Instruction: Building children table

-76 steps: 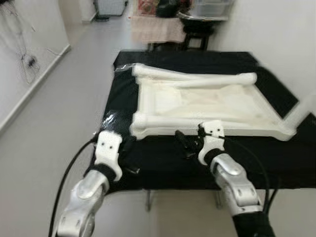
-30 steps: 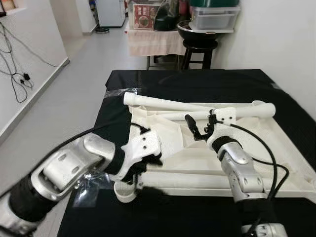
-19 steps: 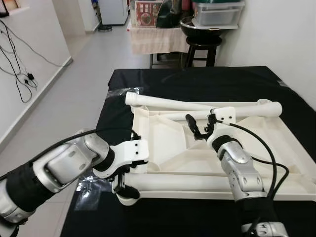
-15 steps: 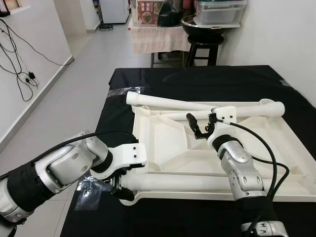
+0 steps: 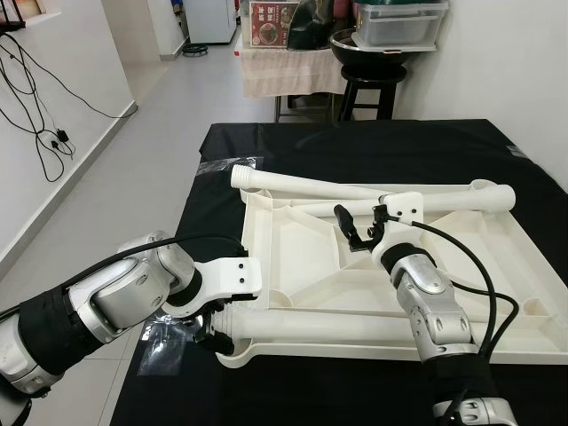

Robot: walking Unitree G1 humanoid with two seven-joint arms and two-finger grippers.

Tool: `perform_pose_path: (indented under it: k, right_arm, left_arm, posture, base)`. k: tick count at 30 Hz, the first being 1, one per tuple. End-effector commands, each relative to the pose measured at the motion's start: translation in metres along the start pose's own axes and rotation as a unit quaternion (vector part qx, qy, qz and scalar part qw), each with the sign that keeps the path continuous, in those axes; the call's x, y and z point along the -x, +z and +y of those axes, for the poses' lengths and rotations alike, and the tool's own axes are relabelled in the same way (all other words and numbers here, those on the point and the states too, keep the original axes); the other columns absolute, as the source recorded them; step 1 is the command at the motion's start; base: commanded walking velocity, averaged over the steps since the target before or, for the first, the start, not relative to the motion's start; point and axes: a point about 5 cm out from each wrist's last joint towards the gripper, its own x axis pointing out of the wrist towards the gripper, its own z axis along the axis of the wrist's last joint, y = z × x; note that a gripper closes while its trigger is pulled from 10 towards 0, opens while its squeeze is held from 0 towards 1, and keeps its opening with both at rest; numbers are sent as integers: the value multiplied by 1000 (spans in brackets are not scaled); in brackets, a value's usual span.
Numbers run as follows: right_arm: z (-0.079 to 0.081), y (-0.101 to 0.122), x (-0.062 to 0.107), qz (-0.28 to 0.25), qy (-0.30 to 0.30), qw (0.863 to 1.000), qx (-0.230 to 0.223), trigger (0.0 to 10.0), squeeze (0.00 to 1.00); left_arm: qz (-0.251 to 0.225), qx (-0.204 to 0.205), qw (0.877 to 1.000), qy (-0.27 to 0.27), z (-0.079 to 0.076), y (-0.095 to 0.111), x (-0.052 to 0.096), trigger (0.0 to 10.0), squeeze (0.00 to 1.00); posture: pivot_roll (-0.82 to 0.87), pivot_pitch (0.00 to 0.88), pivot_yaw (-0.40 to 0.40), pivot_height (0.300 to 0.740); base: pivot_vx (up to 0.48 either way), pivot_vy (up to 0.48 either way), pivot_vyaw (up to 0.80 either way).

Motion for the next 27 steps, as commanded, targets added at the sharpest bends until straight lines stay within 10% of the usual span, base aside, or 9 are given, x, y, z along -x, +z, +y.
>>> perform_pose_path:
  k: [1,12,13,14,22,27]
  right_arm:
    - [2,-2,-1,2,2,1000,1,10000,0]
    - [2,-2,0,2,-1,1000,2,10000,0]
    - [2,-2,0,1,-2,1000,3,10000,0]
    - [1,0,0,-2,-3,1000,3,10000,0]
    - [-15,31,-2,-72,-22,996,-45,10000,0]
    - [-23,86,3,-190,39,960,-202,10000,0]
  left_arm:
    - [8,-5,1000,-2,0,0,0,627,0]
    - [8,-13,1000,-11,0,-1,-1,2039,0]
    - [3,-12,1000,-9,1,1,1,7176,0]
    - [-8,-7,1000,-1,4,3,4,10000,0]
    - [-64,33,995,62,25,9,32,10000,0]
    - [-91,61,988,108,39,5,54,10000,0]
  posture:
    - [27,0,2,740]
    - [24,0,8,740]
    - [24,0,9,740]
    - [23,0,9,740]
    - [24,0,9,740]
    - [22,0,11,740]
  base:
    - [0,0,0]
    - [0,0,0]
    - [0,0,0]
    - [0,0,0]
    - [0,0,0]
    - [0,0,0]
